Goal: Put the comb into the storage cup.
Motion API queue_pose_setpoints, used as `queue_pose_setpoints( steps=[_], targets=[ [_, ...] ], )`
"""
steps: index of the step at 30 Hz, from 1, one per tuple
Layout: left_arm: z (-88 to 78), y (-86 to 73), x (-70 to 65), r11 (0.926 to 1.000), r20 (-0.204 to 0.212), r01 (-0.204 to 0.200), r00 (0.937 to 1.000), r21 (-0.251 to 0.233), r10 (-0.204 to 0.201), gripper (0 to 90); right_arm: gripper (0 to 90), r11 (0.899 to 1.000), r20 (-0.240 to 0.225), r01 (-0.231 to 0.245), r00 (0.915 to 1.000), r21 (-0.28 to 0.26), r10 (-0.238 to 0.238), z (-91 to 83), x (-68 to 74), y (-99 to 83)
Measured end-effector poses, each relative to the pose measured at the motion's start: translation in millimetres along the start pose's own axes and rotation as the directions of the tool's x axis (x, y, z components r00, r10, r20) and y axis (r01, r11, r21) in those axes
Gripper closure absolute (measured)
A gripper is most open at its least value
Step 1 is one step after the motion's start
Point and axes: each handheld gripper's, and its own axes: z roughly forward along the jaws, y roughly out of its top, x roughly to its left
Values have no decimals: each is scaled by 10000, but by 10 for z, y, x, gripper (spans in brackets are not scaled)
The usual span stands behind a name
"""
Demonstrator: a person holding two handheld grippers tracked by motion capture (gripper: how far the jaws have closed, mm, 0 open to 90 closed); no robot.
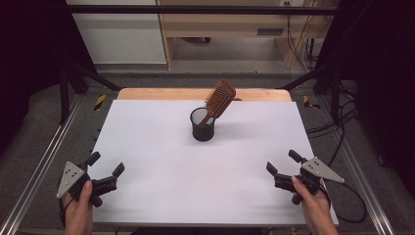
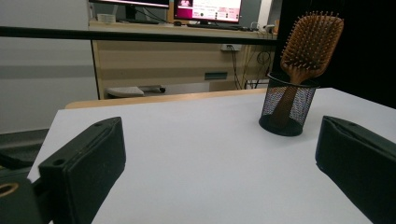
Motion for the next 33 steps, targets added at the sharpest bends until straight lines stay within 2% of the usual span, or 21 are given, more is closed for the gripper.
queue_pose_setpoints(
  steps=[8,15,27,33],
  targets=[
    [6,5,-10,10000,22,-82,10000,-3,82,18,43,9997,-183,237,9996,6,-237,66,81,-73],
    [10,3,-18,10000,92,-48,9999,-37,49,17,42,9989,-579,464,9973,80,-458,113,152,-125],
    [31,1,-73,10000,288,86,9995,-29,-85,16,41,9966,-748,739,9947,360,-710,224,204,-160],
    [51,-1,-116,9995,299,301,9991,103,-304,16,41,9925,-762,1089,9916,560,-1045,290,202,-163]
  ],
)
